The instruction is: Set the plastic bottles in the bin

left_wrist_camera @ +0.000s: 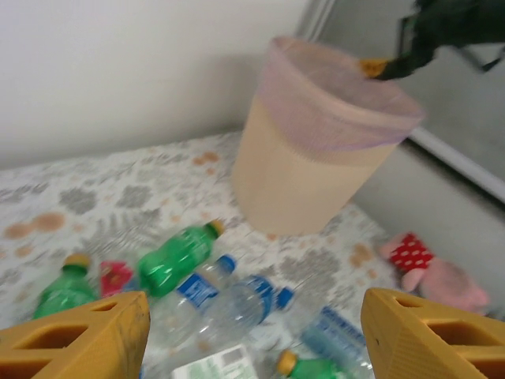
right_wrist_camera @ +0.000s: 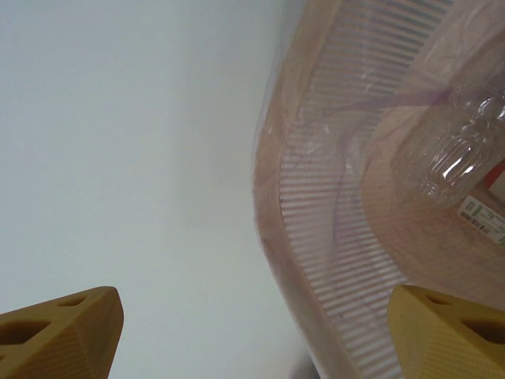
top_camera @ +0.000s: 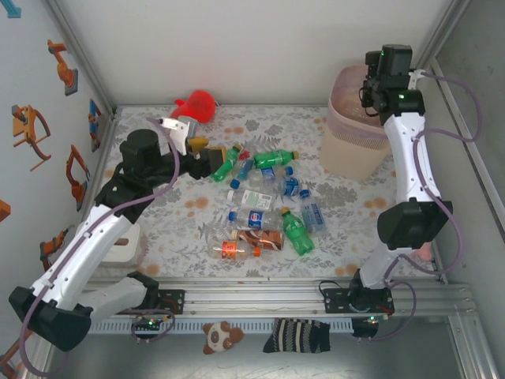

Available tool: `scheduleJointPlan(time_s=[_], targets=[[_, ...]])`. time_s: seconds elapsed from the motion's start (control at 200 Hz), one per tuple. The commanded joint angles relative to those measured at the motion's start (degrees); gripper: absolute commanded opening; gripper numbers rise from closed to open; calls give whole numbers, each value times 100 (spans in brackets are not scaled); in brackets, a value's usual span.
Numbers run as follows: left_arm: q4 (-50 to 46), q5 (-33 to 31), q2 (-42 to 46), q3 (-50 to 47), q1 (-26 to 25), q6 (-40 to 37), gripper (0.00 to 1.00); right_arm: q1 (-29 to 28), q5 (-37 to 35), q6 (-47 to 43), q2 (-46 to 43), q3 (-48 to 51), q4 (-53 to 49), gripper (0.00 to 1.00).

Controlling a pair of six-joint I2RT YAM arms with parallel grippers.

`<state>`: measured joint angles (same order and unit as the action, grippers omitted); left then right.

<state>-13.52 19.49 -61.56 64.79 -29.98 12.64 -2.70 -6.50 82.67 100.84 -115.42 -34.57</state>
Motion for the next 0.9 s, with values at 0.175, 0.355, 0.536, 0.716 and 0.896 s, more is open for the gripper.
scheduleJointPlan(time_s=[0.175,0.355,0.536,0.716,0.896], targets=[[-1663,-899,-1150,695,186,-844,69,15,2020,-3130,-600,524,687,81],[-1897,-742,-2021,910,641,-1023,69,13,2942,-4077,-913,856,676,77],[-2097,-751,-3065,1402,875,-1393,69,13,2945,-4637,-1207,1259,618,76],[-2580,-848,-4277,2278,939,-1784,70,11,2998,-4968,-1406,1527,351,76],[-2914,-871,-5221,3078,934,-2048,72,15,2873,-5055,-1728,1904,200,76]])
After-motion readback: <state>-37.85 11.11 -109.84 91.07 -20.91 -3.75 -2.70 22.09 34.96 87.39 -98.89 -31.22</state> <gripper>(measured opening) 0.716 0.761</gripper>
